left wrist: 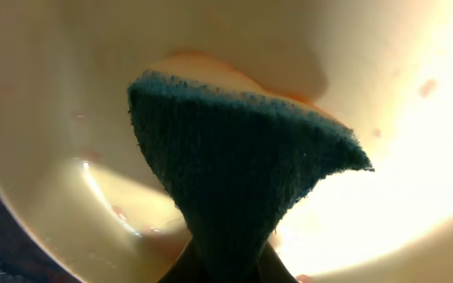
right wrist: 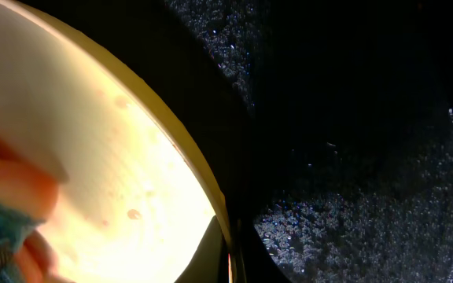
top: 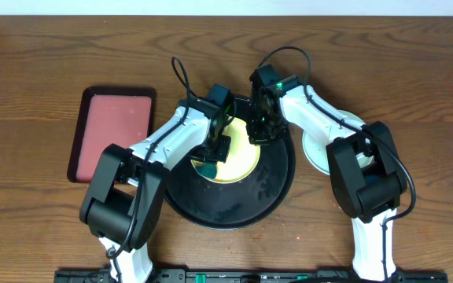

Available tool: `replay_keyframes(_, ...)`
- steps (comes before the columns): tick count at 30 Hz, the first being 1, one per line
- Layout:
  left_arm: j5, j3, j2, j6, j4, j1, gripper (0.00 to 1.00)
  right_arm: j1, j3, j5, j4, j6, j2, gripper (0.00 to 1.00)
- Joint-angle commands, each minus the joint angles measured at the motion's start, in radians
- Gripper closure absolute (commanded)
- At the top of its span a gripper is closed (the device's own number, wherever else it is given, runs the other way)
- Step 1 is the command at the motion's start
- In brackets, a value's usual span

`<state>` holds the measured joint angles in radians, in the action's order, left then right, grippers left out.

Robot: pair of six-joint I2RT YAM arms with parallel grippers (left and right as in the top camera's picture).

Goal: Clean dirty plates on tray and stack at the side
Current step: 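Scrub the held yellow plate with the sponge in the left gripper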

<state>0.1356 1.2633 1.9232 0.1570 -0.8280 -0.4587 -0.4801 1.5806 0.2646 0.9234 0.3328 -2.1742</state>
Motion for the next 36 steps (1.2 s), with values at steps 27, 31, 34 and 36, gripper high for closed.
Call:
replay_keyframes(27,0.268,0.022,0.018,-0.062,-0.004,0.003,0.93,-0.006,-0.026,-0.058,0.017,0.007,-0.01,0.99)
replay_keyframes(31,0.297,0.022,0.018,-0.086,0.068,0.003,0.93,-0.006,-0.026,-0.058,0.018,0.007,-0.01,0.99)
replay_keyframes(34,0.233,0.022,0.018,-0.084,0.154,0.003,0.93,-0.006,-0.026,-0.058,0.019,0.006,-0.01,0.99)
replay_keyframes(36,0.124,0.022,0.018,-0.06,0.206,0.003,0.93,-0.006,-0.026,-0.058,0.019,0.006,-0.01,0.99)
